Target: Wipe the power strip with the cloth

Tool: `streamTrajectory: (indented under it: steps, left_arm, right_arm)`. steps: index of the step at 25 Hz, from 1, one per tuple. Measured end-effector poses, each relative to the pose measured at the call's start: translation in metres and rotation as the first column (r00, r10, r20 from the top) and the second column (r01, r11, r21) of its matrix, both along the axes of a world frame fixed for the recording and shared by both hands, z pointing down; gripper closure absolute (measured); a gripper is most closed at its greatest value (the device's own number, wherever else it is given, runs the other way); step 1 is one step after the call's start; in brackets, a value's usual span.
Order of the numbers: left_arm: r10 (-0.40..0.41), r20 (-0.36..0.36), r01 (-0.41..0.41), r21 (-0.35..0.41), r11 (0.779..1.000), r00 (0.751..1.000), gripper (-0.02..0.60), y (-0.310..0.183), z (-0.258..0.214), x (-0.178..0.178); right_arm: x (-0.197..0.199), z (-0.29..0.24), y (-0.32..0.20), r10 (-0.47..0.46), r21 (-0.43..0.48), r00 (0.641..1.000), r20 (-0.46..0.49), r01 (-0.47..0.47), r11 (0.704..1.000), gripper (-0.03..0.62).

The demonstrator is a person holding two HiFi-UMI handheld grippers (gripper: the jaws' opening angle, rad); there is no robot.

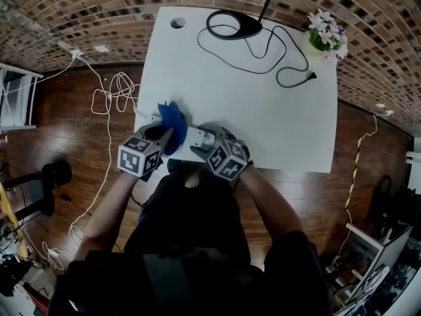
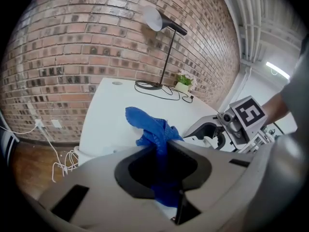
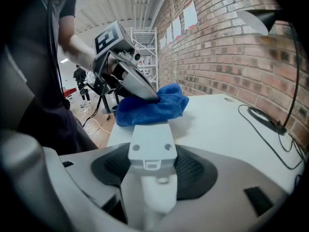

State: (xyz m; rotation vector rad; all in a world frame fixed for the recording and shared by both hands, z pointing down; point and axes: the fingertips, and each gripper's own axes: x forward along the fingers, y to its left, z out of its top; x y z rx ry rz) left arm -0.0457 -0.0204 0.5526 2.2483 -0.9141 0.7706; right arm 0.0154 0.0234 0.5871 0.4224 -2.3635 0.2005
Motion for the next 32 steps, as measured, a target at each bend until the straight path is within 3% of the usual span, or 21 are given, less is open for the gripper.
streamTrajectory:
  steps: [14,28,32]
  left_arm:
    - [-0.096,0.010,0.095,0.014,0.995,0.995,0.501,-0.018,-0.001,-0.054]
    - [-0.097,0.006,0.097,0.005,0.995,0.995,0.500,-0.024,-0.002,-0.076]
    - [-0.214,-0.062,0.210,-0.075,0.975,0.975,0.500,-0.027,0.000,-0.097]
  right_arm:
    - [0.000,0.001,0.000,0.008,-0.004,1.000,-0.004,-0.008,1.000,0.313]
    - [-0.001,0.001,-0.001,0.019,-0.011,1.000,-0.003,-0.019,1.000,0.313]
    - [0.000,0.001,-0.002,0.026,-0.015,1.000,-0.003,-0.026,1.000,0.313]
